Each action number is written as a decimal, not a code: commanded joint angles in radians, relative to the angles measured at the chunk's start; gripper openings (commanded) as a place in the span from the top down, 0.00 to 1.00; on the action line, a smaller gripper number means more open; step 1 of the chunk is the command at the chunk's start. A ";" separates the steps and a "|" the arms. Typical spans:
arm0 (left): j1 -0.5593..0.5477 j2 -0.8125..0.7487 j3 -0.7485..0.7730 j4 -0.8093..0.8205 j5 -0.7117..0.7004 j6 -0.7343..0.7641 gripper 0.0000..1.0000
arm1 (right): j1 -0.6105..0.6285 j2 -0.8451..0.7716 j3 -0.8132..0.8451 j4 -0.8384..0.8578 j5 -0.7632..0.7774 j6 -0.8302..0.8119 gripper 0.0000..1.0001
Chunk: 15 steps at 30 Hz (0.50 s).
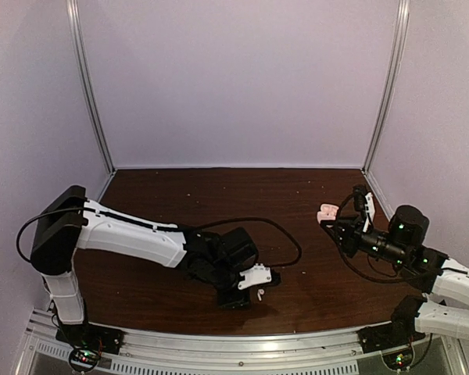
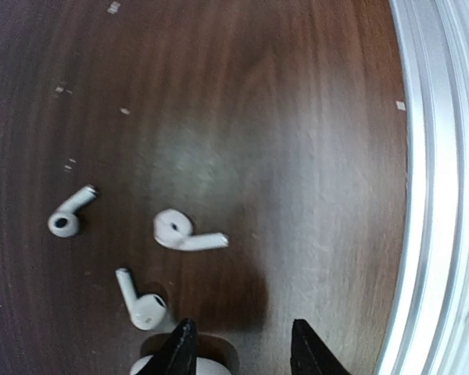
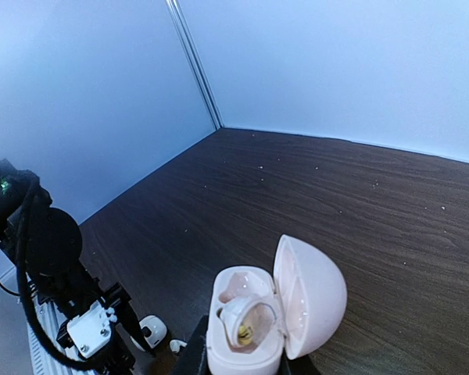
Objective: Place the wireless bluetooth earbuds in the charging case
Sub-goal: Adjust the left earbud at the center of the board, then pick up the left earbud from the center of the board.
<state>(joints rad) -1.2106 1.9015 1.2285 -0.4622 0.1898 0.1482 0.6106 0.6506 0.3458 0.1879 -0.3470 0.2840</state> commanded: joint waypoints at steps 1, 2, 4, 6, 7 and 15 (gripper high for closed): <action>0.016 -0.014 0.076 0.098 -0.077 -0.331 0.59 | -0.005 -0.006 0.043 -0.003 0.030 -0.008 1.00; 0.016 -0.003 0.093 0.095 -0.075 -0.379 0.59 | -0.005 -0.006 0.046 -0.006 0.033 -0.008 1.00; 0.016 0.012 0.113 0.097 -0.091 -0.481 0.60 | -0.005 -0.008 0.051 -0.015 0.039 -0.009 1.00; 0.016 0.036 0.135 0.076 -0.112 -0.553 0.60 | -0.006 -0.012 0.055 -0.024 0.044 -0.011 1.00; 0.016 0.045 0.159 0.050 -0.136 -0.579 0.60 | -0.006 -0.013 0.056 -0.026 0.046 -0.011 1.00; 0.016 0.100 0.209 -0.005 -0.124 -0.683 0.61 | -0.007 -0.014 0.050 -0.022 0.047 -0.012 1.00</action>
<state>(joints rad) -1.1984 1.9697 1.4033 -0.4423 0.0608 -0.4423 0.6098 0.6456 0.3717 0.1642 -0.3157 0.2836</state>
